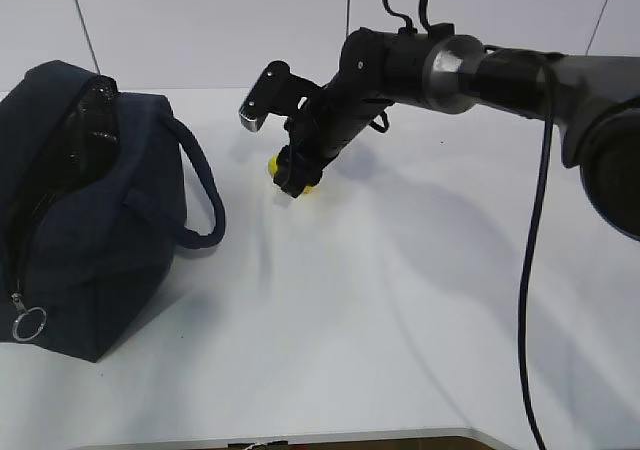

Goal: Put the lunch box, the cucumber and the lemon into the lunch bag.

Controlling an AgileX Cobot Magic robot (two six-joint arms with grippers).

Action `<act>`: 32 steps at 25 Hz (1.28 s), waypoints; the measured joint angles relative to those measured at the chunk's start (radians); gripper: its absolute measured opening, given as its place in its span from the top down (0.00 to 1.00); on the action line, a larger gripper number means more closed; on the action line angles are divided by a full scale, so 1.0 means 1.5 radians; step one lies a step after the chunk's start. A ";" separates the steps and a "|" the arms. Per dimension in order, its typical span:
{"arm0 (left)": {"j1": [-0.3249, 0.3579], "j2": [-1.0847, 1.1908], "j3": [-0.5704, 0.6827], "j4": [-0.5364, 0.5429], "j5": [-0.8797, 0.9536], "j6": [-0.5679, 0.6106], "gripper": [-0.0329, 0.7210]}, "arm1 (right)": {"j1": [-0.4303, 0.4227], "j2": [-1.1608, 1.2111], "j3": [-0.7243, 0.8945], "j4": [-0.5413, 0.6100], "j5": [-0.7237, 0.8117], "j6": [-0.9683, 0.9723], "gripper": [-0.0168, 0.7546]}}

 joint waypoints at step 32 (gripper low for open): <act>0.000 0.000 0.000 0.000 0.002 0.000 0.96 | 0.000 -0.022 -0.282 0.388 0.366 0.121 0.51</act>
